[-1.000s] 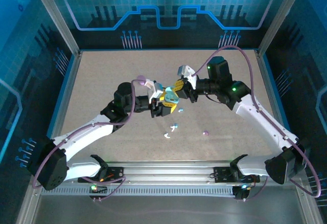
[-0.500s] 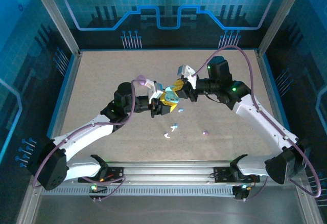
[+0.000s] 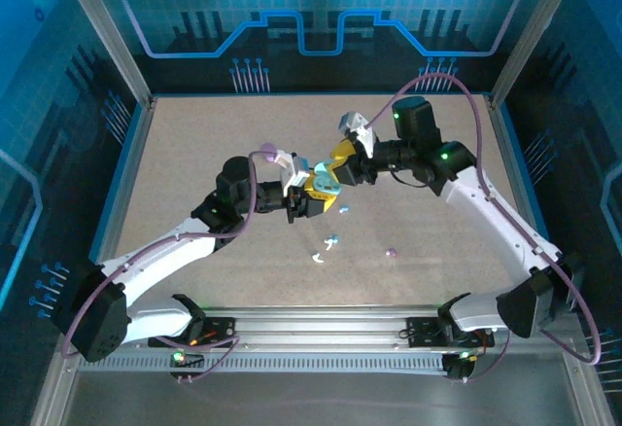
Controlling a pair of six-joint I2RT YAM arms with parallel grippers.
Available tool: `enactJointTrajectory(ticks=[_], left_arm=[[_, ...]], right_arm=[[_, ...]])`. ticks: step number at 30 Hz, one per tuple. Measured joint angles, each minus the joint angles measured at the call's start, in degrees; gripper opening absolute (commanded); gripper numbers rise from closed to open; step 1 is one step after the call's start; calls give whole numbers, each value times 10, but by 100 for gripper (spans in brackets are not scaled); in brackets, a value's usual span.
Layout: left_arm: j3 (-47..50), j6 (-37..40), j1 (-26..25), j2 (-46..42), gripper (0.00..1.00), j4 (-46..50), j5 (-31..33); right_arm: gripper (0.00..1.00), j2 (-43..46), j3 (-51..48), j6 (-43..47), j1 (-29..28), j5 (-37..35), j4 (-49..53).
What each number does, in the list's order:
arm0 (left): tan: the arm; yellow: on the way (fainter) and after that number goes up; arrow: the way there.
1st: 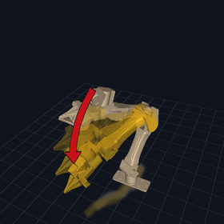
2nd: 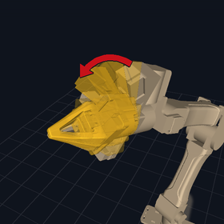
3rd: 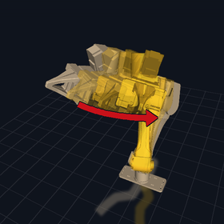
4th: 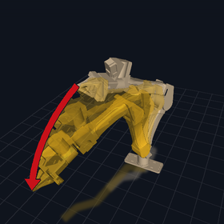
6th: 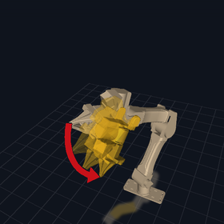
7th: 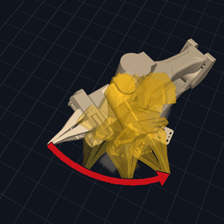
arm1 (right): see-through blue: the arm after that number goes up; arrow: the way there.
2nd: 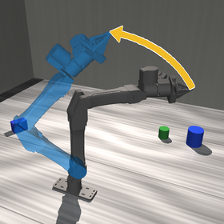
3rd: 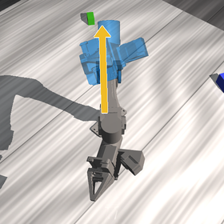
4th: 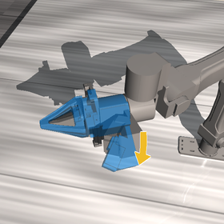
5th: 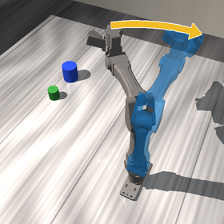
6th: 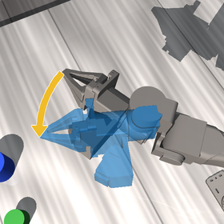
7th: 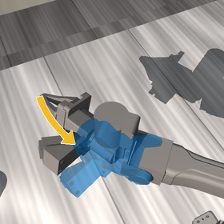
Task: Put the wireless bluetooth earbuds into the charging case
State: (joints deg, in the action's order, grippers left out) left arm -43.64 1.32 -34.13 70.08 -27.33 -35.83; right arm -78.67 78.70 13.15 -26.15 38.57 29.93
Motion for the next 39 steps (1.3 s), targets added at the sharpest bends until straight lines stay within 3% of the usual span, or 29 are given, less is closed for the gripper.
enactJointTrajectory(ticks=[11, 13, 19, 23, 27, 32, 39], left_arm=[[58, -13, 0, 0, 28, -37, 60], [75, -18, 1, 0, 27, -54, 78], [118, -40, 10, -9, 27, -90, 127], [125, -44, 13, -49, 27, -87, 145], [125, -44, 13, -97, 27, -83, 153], [125, -55, 13, -133, 28, -68, 155], [125, -59, 13, -152, 28, -45, 155]], right_arm=[[68, 18, 20, -102, 30, 47, 4], [68, 42, 18, -126, 37, 18, -4], [53, 81, -33, -238, 92, -114, -14], [45, 4, -71, -302, 126, -154, 10], [41, -102, -96, -349, 121, -174, 44], [42, -198, -97, -407, 75, -206, 71], [45, -263, -79, -466, 21, -221, 73]])
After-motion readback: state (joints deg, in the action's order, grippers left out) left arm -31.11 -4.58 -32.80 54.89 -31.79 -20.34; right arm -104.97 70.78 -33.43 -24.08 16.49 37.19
